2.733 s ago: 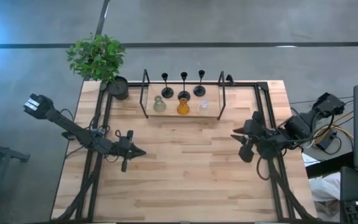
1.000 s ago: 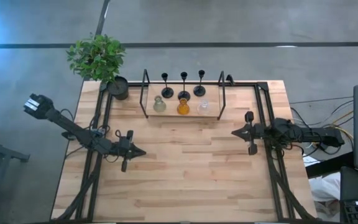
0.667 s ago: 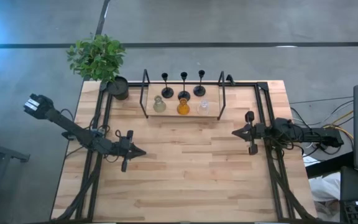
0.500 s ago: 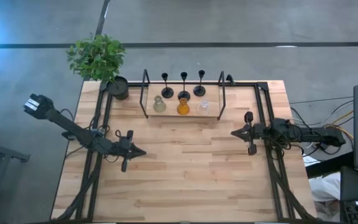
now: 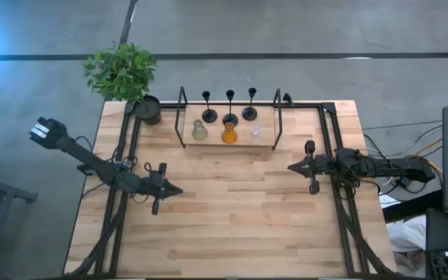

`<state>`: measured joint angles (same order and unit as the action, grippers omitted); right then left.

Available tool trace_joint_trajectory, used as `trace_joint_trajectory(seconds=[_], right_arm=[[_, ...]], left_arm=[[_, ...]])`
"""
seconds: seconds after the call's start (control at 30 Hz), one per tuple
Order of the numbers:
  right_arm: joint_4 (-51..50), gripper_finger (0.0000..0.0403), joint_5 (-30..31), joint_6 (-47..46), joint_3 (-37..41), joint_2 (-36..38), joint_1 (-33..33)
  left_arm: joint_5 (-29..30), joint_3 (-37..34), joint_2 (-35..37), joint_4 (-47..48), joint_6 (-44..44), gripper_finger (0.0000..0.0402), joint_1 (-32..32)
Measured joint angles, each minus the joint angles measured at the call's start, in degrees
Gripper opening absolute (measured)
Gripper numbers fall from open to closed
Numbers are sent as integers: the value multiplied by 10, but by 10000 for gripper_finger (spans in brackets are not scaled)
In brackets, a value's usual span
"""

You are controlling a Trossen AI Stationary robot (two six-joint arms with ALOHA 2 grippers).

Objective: Pick & Place candle stick holders
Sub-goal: Return to Home Position

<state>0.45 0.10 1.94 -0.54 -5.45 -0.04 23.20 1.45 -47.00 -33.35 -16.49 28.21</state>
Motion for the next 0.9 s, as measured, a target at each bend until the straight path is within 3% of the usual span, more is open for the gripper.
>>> trace_joint_trajectory(seconds=[0.1, 0.53, 0.77, 0.9], right_arm=[[1, 8, 0, 1, 0, 1, 0], [0, 9, 0, 2, 0, 1, 0], [0, 9, 0, 0, 0, 1, 0], [0, 9, 0, 1, 0, 1, 0]], left_arm=[[0, 0, 18, 20, 0, 14, 0], [0, -9, 244, 142, 7, 14, -5], [-4, -10, 364, 191, 132, 14, -37], [-55, -10, 413, 218, 200, 14, -71]])
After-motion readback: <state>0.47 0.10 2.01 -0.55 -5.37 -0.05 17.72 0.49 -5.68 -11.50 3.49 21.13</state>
